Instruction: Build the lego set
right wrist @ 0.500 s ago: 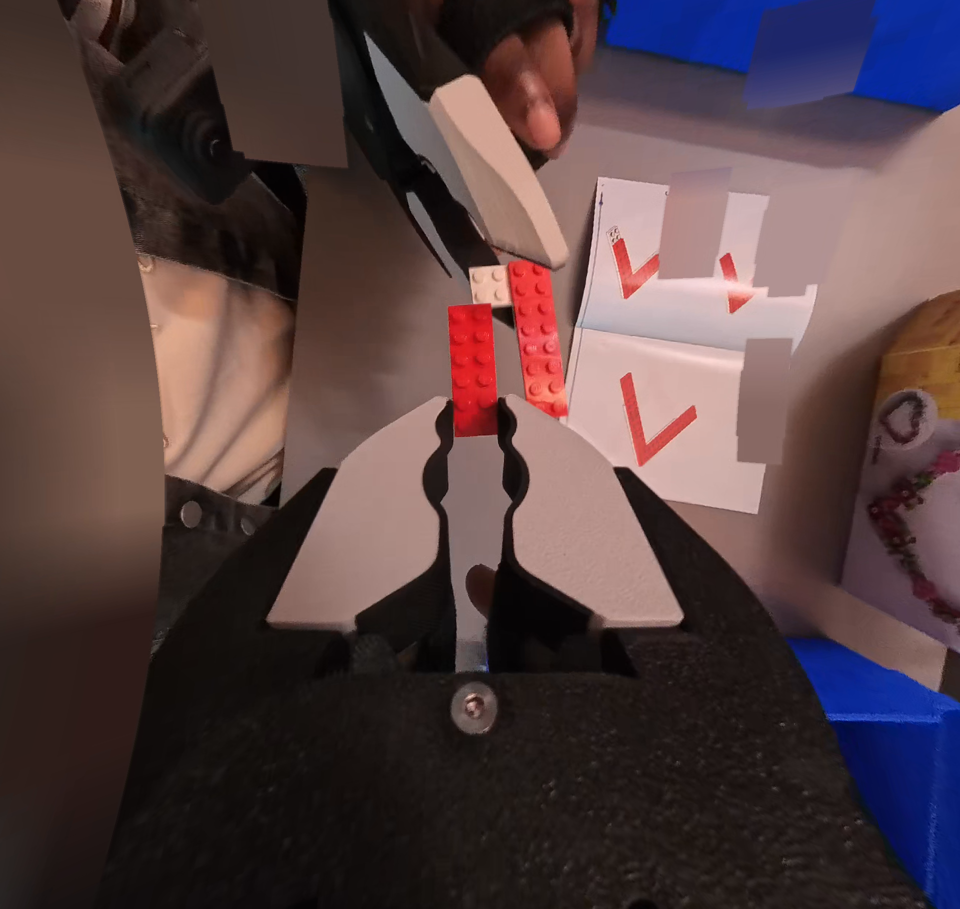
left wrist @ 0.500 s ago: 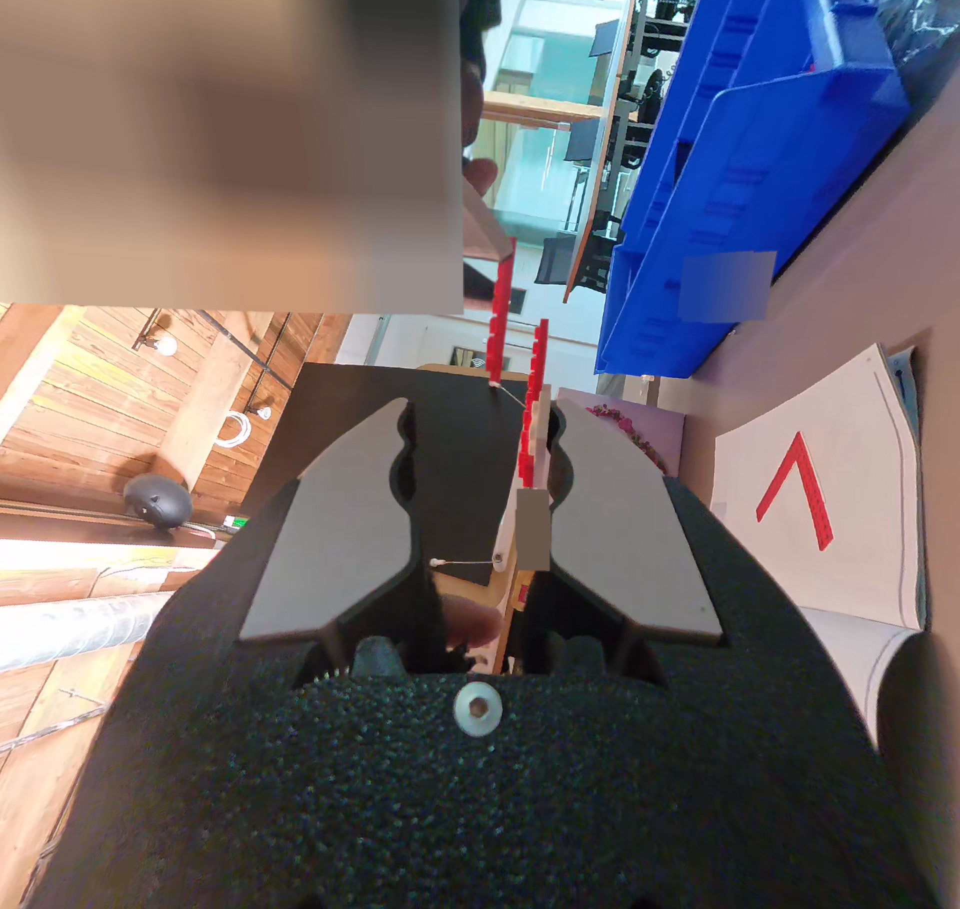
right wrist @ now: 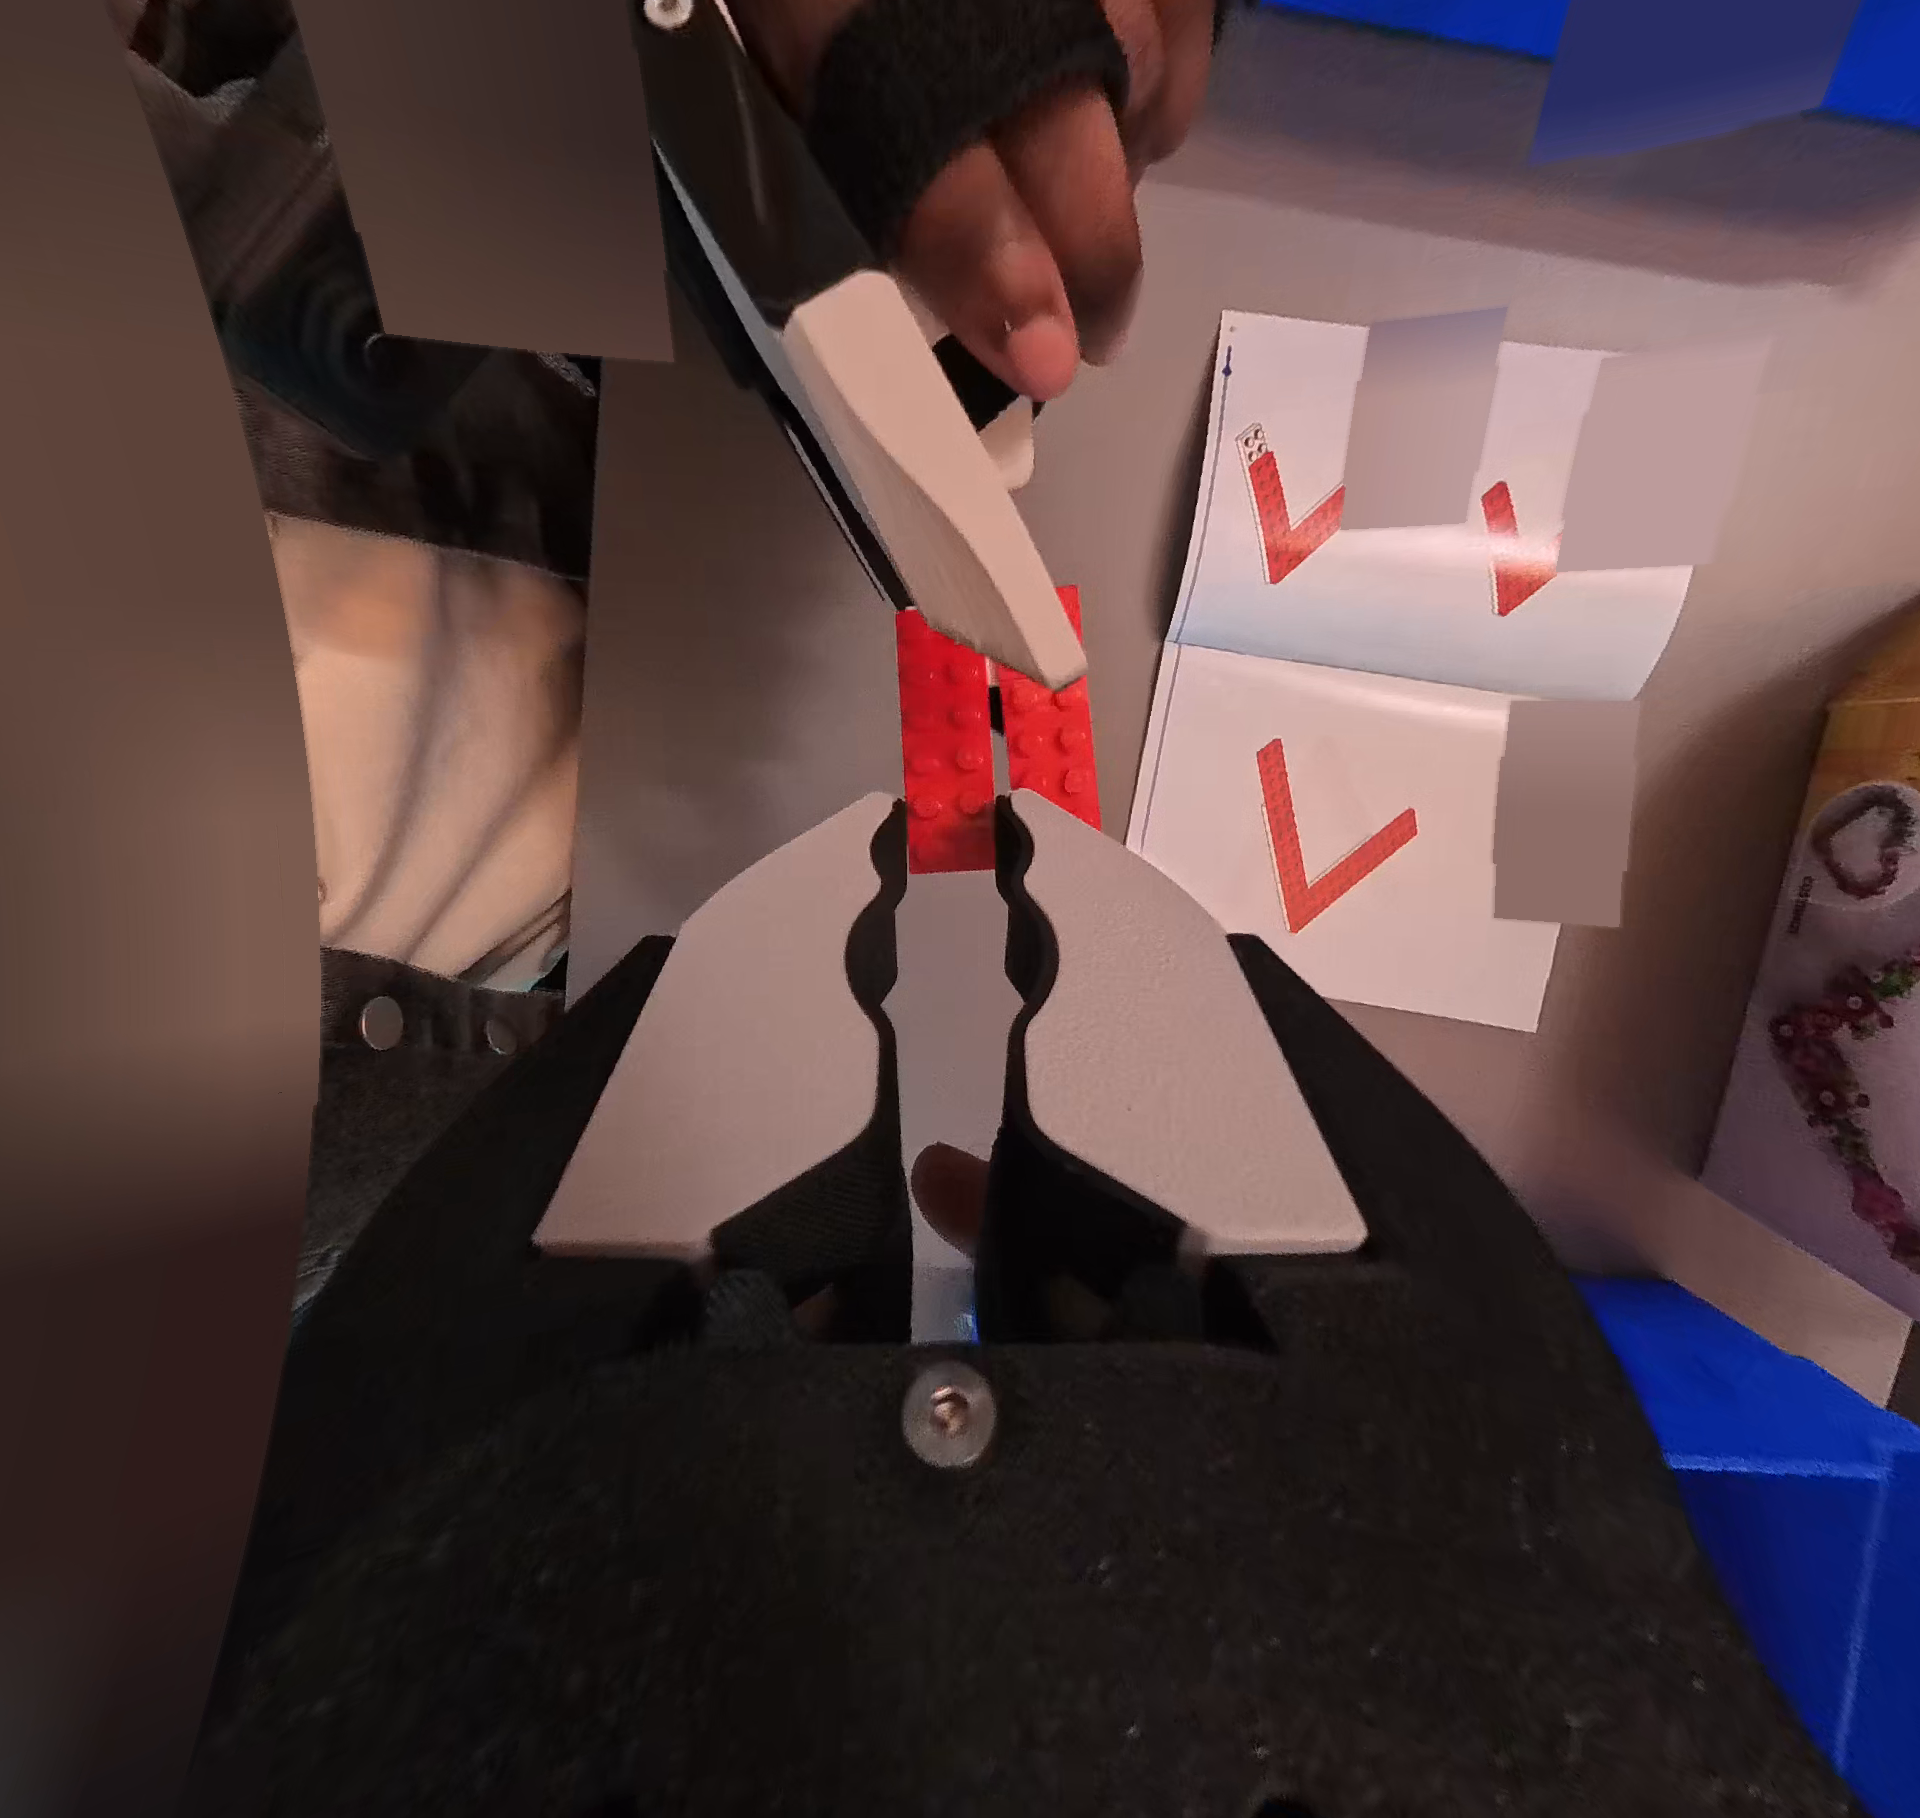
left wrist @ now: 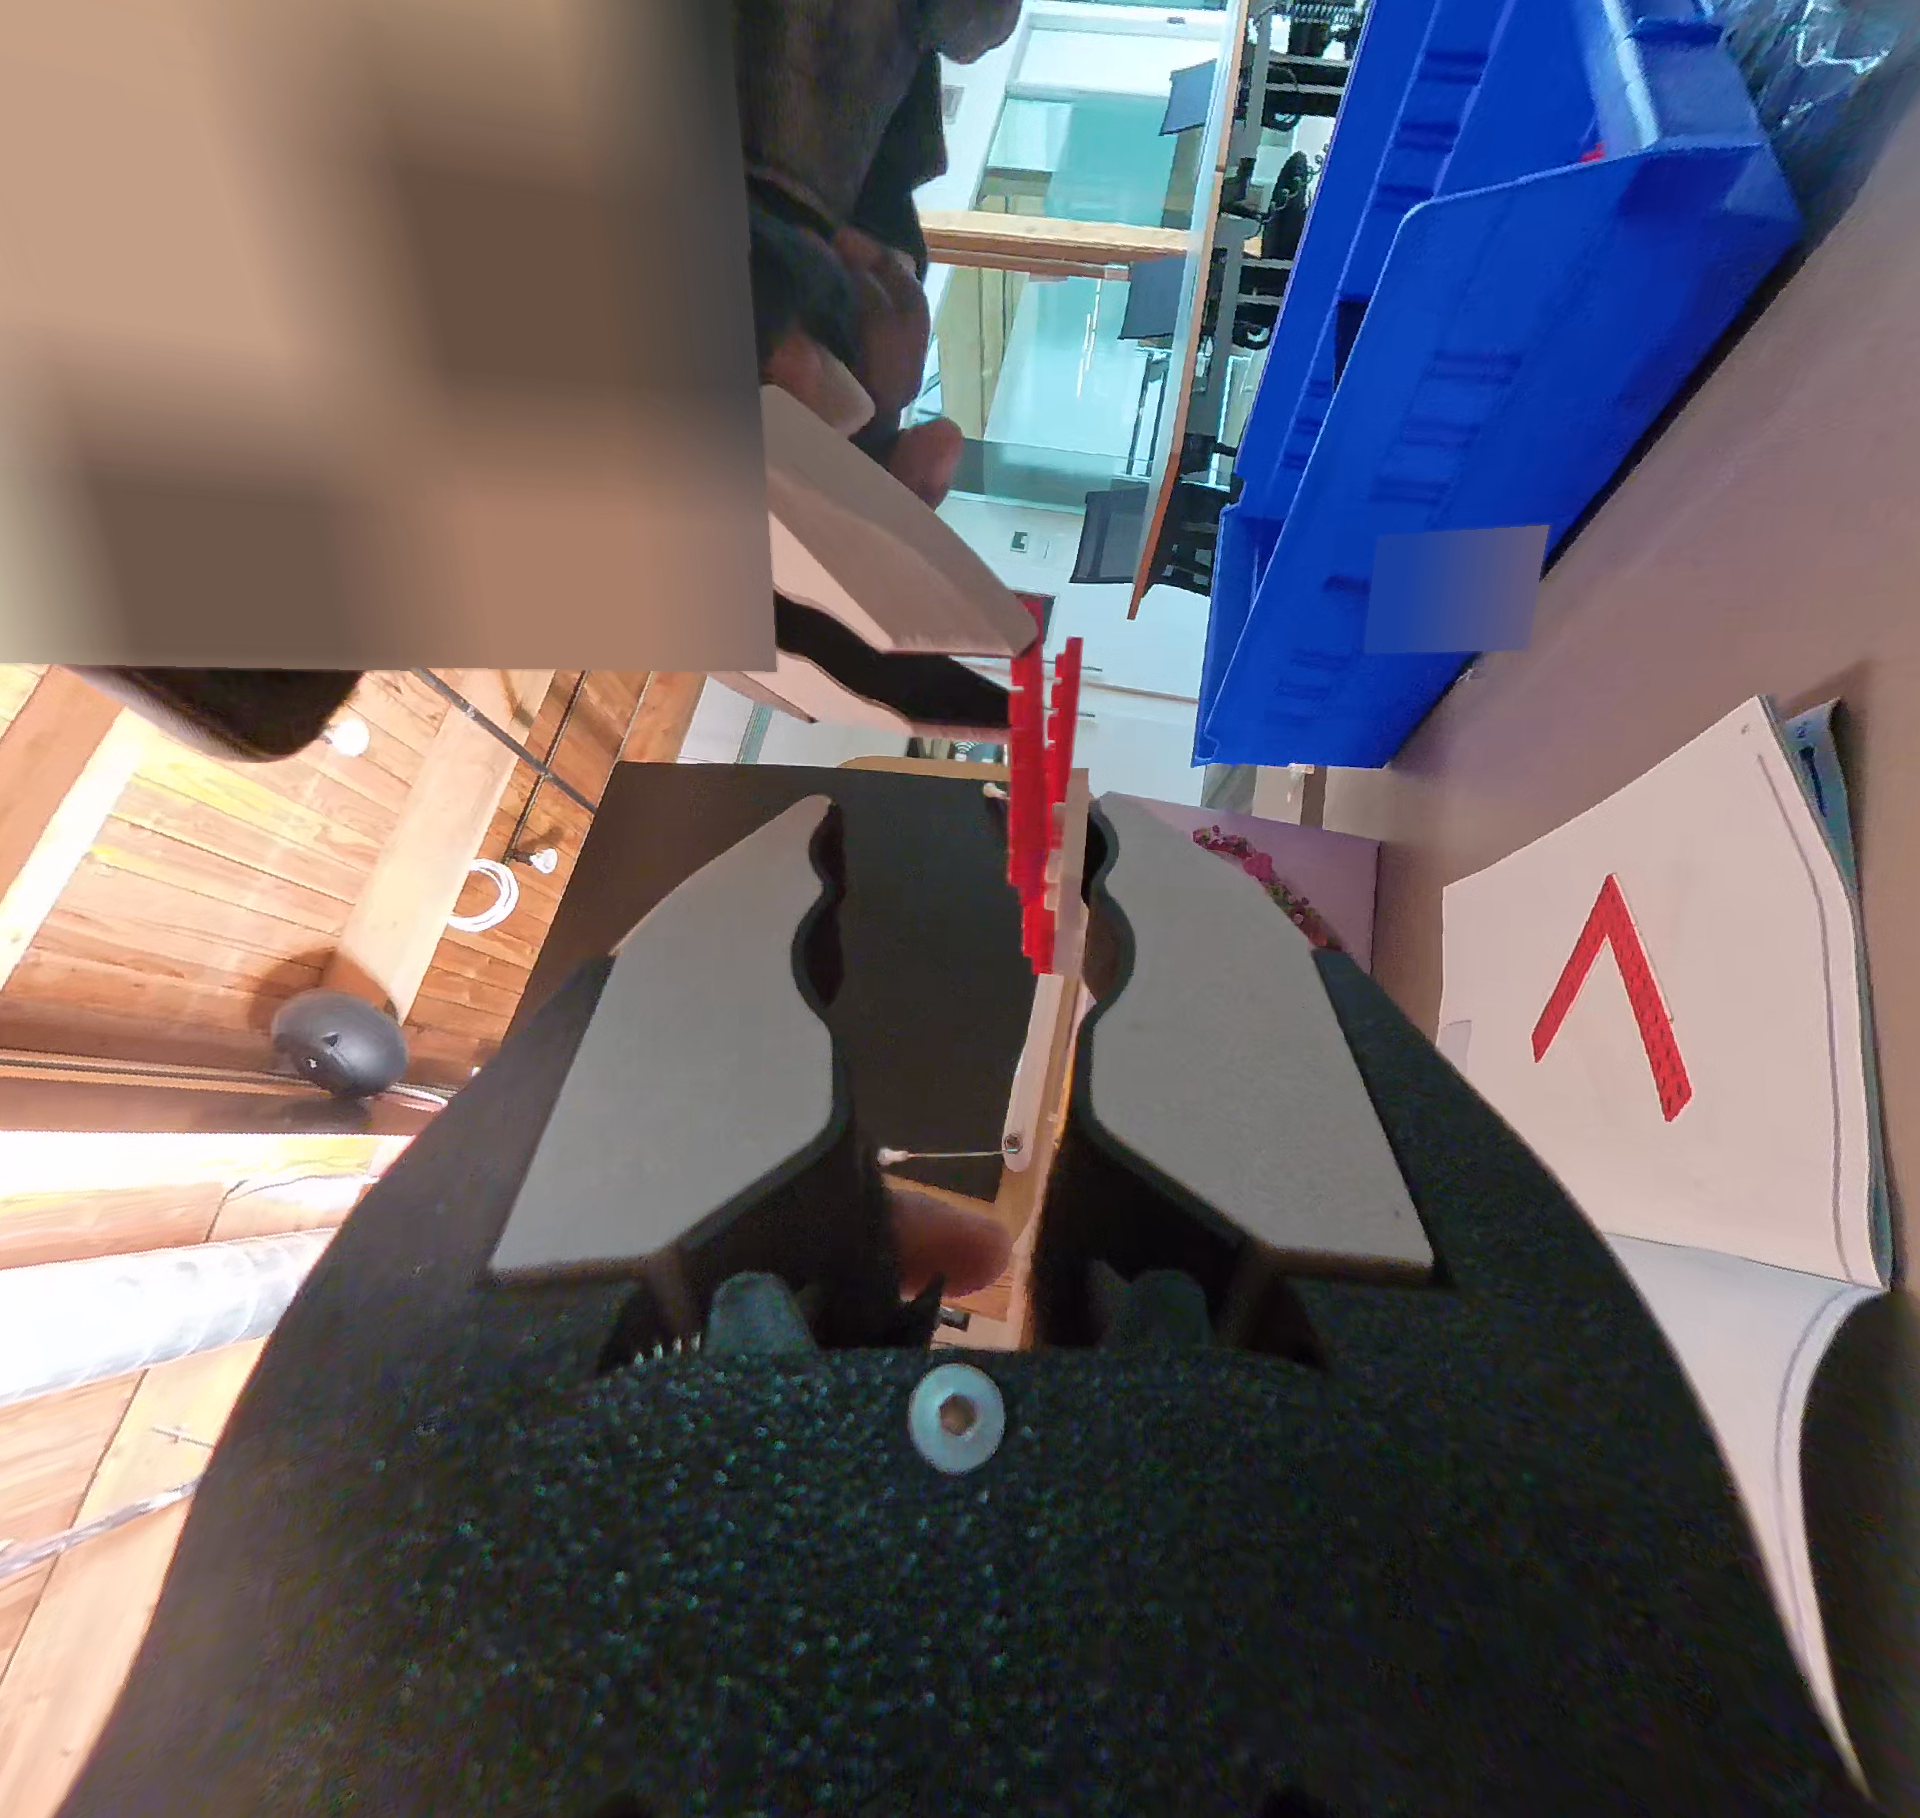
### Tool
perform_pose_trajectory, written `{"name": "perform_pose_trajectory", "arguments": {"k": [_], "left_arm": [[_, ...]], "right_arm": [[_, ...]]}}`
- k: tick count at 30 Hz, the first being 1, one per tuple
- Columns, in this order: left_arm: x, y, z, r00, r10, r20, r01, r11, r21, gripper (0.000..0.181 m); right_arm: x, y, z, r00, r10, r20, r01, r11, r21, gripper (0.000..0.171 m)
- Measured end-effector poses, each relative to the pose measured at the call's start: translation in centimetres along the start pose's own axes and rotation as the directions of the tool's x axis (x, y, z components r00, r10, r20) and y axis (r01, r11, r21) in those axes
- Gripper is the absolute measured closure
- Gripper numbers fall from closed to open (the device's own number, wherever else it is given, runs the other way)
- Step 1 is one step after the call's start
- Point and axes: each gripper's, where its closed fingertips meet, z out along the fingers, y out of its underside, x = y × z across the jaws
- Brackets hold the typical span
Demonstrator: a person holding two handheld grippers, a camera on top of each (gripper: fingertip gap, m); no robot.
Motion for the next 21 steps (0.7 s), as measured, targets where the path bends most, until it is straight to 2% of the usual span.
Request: {"name": "perform_pose_trajectory", "arguments": {"k": [12,16,21], "left_arm": [[0.1,0.6,0.0,1.0,0.008,-0.006,-0.008,1.0,-0.027,0.139],[0.0,2.2,0.2,1.0,0.011,0.005,-0.01,0.994,-0.109,0.139],[-0.2,4.8,0.4,0.998,0.062,0.026,-0.053,0.967,-0.249,0.139]], "right_arm": [[0.3,0.1,-0.5,0.999,0.019,-0.035,-0.018,1.0,0.024,0.155],[1.1,1.0,-1.1,0.984,0.13,-0.121,-0.119,0.989,0.091,0.155],[3.4,2.4,-1.4,0.918,0.308,-0.25,-0.259,0.943,0.21,0.155]]}}
